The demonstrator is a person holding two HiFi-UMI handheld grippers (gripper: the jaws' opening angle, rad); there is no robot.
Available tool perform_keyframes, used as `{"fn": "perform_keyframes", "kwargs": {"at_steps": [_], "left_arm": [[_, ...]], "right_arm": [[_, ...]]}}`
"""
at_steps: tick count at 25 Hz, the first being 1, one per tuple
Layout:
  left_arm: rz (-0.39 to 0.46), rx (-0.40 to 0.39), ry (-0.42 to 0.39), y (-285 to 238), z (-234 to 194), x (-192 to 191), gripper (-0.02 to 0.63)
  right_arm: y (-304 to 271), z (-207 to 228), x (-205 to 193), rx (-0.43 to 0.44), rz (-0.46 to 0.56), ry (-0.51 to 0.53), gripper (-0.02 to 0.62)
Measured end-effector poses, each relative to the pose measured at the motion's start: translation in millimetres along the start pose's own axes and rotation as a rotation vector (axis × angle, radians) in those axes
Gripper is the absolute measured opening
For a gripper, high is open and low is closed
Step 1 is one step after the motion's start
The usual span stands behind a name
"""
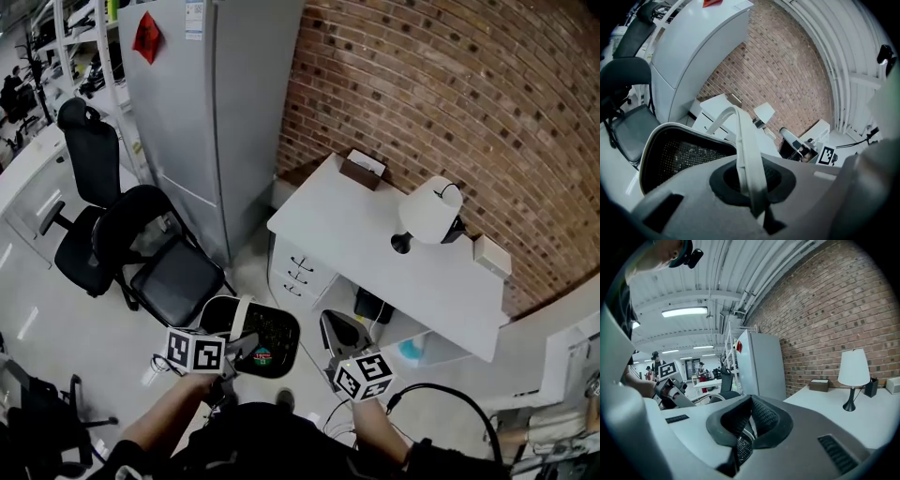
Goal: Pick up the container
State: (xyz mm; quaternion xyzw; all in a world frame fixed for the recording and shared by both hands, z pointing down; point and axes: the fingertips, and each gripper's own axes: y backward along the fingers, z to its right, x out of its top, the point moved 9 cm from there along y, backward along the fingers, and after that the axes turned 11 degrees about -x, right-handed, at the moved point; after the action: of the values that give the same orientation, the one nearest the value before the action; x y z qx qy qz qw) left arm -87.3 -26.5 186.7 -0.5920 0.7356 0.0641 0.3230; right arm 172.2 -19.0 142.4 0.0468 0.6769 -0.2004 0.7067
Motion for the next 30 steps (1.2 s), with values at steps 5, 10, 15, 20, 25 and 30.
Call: {"fn": "perform_keyframes", "kwargs": {"at_steps": [5, 10, 15, 20, 25, 30], "left_arm": [[-0.003, -0.002, -0.042, 7, 16, 9, 0.012], [0.011, -0.016, -0.037, 14, 20, 16, 0.012], [0.032, -0.022, -0.023, 14, 23, 15, 0.012], [0.045, -0.023, -0.026, 15, 29, 15, 0.012], [0.009, -0.013, -0.066, 13, 35, 13, 0.012], [-0.017, 0.004, -0.075, 12, 36, 11, 0.012]], "right_arm": [[12, 4, 11, -0.057, 0.01, -0.038, 0.003], [15, -1, 21, -0.064, 0.046, -0.034, 0.003], [19, -2, 26, -0.074, 0.08, -0.035, 0.003], [22, -1, 25, -0.088, 0.065, -0.008, 0.003], [25, -4, 25, -0.095, 0.055, -0.011, 0.003], [26, -8, 25, -0.079, 0.053, 0.001, 0.003]]}}
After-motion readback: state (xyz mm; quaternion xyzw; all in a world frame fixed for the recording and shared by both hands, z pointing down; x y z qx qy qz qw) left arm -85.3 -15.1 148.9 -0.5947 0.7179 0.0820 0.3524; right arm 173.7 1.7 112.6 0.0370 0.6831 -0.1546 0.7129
